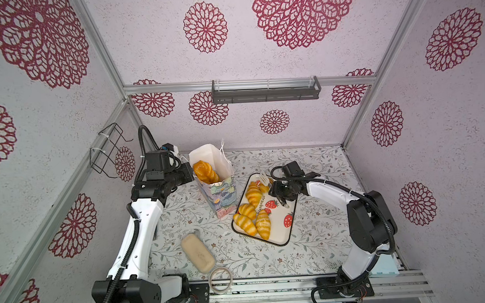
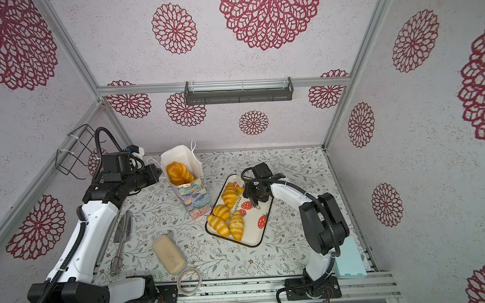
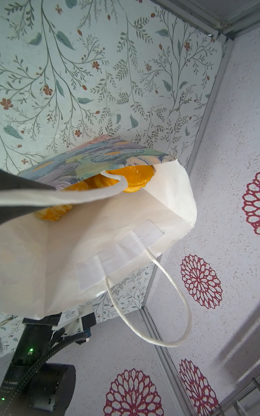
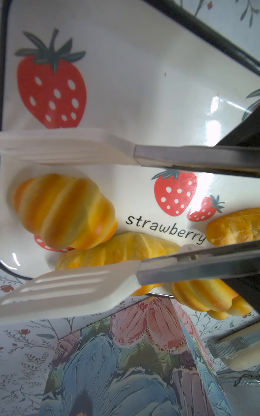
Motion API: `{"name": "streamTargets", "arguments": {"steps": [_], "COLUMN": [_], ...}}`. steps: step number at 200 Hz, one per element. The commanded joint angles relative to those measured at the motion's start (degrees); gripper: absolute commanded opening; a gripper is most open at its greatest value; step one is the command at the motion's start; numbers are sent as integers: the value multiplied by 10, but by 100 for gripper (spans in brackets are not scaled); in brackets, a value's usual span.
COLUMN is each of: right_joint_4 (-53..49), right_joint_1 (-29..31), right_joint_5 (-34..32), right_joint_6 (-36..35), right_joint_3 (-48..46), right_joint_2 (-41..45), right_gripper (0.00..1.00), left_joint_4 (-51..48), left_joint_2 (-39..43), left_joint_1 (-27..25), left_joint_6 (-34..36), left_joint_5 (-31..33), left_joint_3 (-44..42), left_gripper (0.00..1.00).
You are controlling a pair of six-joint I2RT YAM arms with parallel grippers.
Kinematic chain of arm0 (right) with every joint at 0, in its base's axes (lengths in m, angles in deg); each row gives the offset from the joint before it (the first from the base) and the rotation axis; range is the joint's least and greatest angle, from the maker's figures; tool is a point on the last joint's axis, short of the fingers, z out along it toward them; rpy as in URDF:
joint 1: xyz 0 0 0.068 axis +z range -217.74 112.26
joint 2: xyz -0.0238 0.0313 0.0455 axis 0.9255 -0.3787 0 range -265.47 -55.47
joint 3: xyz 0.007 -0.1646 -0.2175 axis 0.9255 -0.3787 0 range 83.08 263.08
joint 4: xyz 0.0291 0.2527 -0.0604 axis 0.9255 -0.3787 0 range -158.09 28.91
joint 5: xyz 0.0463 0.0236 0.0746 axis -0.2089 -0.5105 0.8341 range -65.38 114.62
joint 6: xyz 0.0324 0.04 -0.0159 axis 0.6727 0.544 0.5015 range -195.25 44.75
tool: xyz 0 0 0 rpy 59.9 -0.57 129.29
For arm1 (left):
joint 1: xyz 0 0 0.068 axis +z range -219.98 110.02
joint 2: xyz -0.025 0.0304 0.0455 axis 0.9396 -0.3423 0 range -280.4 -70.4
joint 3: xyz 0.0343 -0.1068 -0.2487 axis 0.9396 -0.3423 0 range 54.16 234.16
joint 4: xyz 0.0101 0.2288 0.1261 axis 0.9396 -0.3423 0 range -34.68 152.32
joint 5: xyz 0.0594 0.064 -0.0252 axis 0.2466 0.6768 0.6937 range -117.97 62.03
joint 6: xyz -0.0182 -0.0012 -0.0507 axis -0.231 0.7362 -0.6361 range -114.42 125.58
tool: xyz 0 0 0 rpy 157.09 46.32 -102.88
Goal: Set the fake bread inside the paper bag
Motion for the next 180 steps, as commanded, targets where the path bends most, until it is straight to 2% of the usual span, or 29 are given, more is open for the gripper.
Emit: {"name": "streamTargets", "arguments": {"steps": [1, 91, 180], "right_joint_4": [11, -9, -23], "right_joint_1": [4, 13, 21], "right_joint_5": [4, -20, -38], "right_joint_6": [1, -12, -20], "right_joint_3": [21, 29, 28], "right_joint_2": [-1, -14, -13], "right_gripper": [64, 62, 51], "left_joint_4": [10, 10, 10], "left_joint_2": [-4, -4, -3], "left_joint_1": [5, 7, 7], "left_joint_6": [2, 1, 0], "left_joint_5": [-3, -5, -5], "left_joint_3": [-7, -8, -8], "left_gripper": [0, 0, 0]}}
